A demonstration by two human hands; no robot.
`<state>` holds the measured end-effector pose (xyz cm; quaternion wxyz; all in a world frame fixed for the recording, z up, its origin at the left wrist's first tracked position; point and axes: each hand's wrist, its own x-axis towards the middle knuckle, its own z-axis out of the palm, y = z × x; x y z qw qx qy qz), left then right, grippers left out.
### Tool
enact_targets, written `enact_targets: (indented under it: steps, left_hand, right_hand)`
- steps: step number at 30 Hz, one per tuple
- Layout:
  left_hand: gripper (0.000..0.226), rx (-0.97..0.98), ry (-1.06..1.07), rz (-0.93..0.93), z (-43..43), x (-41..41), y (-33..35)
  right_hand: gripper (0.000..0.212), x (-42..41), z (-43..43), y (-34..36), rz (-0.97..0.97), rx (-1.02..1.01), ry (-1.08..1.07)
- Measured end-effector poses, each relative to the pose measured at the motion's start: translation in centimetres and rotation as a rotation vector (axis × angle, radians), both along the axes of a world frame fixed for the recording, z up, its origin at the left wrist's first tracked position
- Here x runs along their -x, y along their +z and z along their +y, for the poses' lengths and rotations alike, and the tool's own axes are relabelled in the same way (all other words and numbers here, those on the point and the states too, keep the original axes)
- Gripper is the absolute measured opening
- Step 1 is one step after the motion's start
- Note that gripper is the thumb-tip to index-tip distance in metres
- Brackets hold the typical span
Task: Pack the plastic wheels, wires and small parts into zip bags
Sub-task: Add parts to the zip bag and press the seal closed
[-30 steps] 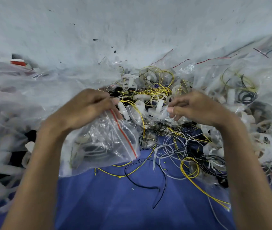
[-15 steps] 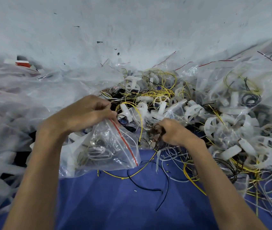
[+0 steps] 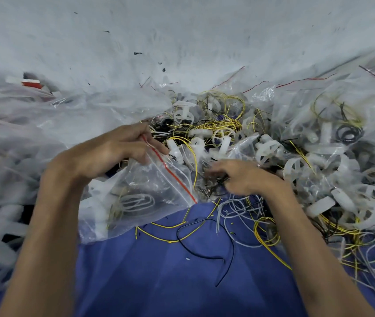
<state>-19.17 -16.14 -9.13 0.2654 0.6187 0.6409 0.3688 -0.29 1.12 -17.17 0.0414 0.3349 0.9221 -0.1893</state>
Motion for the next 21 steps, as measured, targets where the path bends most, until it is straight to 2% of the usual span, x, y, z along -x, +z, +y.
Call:
enact_targets:
  steps: [2,4,6,8,11,14,16,19,21]
  left_hand:
    - [0.036,0.024,0.016,0.091,-0.1,0.6,-0.2]
    - [0.021,-0.018,0.062,0.219,0.0,1.2,-0.5]
    - [0.019,-0.131,0.138,0.305,0.3,1.5,-0.7]
    - [0.028,-0.228,0.182,0.277,0.4,1.6,-0.7]
    - [0.034,-0.340,0.235,0.166,0.1,1.7,0.1]
    - [0.032,-0.420,0.355,0.205,-0.2,2.0,1.0]
    - [0.033,-0.384,0.420,0.271,0.1,1.9,1.0]
    - [0.034,-0.243,0.478,0.388,1.0,1.0,0.3]
    - [0.040,-0.196,0.509,0.454,1.5,0.4,-0.1]
  right_hand:
    - [0.049,0.8,-0.6,-1.2,-0.027,0.027,0.032]
    - [0.054,1.4,-0.5,-2.4,-0.043,-0.041,0.006]
    - [0.055,1.6,-0.3,-2.8,-0.056,-0.090,-0.024]
    - [0.053,1.7,-0.2,-2.6,-0.068,-0.095,-0.025]
    - [0.035,1.0,0.1,-1.7,-0.078,-0.049,-0.018]
    - [0.028,-0.1,0.0,0.0,-0.233,0.085,0.034]
    - [0.017,-0.2,-0.2,0.4,-0.271,0.104,0.006]
    - [0.049,0.8,-0.4,-0.6,-0.215,0.034,-0.056]
    - [0.050,1.6,-0.5,-1.9,-0.208,-0.139,-0.053]
